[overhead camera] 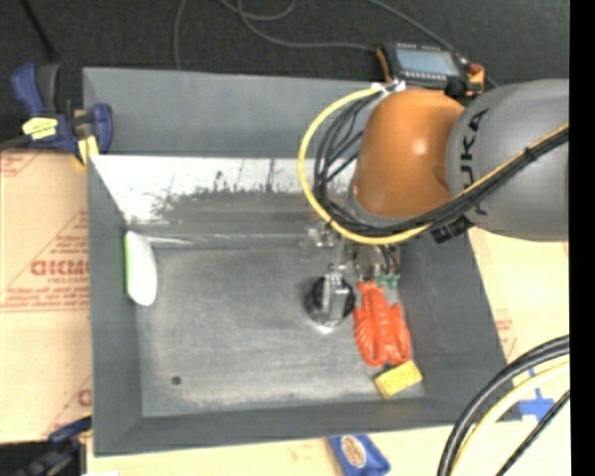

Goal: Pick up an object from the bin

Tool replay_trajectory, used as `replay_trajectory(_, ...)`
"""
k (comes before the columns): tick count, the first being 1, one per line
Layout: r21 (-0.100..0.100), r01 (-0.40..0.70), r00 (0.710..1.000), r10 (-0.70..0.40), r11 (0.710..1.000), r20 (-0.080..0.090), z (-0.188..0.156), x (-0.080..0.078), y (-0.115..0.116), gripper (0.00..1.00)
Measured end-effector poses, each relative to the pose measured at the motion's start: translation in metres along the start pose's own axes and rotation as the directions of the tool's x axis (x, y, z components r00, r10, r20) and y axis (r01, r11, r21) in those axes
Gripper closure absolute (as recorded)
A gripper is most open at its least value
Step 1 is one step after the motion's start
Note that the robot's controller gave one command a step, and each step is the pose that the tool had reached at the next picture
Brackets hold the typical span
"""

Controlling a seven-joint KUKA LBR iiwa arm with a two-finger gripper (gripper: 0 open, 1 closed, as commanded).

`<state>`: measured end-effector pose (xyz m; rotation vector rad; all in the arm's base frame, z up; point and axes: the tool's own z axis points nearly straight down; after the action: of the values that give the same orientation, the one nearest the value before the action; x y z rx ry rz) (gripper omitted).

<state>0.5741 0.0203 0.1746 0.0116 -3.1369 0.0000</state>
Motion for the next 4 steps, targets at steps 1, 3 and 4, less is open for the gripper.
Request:
replay_trajectory(1,0.000,-0.001,1.000,0.001,1.000,0.008,-0.005,-0.002,0.000,0.00)
replay_trajectory(3,0.002,-0.067,0.998,0.067,0.998,0.006,0.030,-0.030,-0.050,0.00)
replay_trajectory(4,0.002,0.026,1.000,-0.026,1.000,0.013,0.049,-0.059,-0.055,0.00)
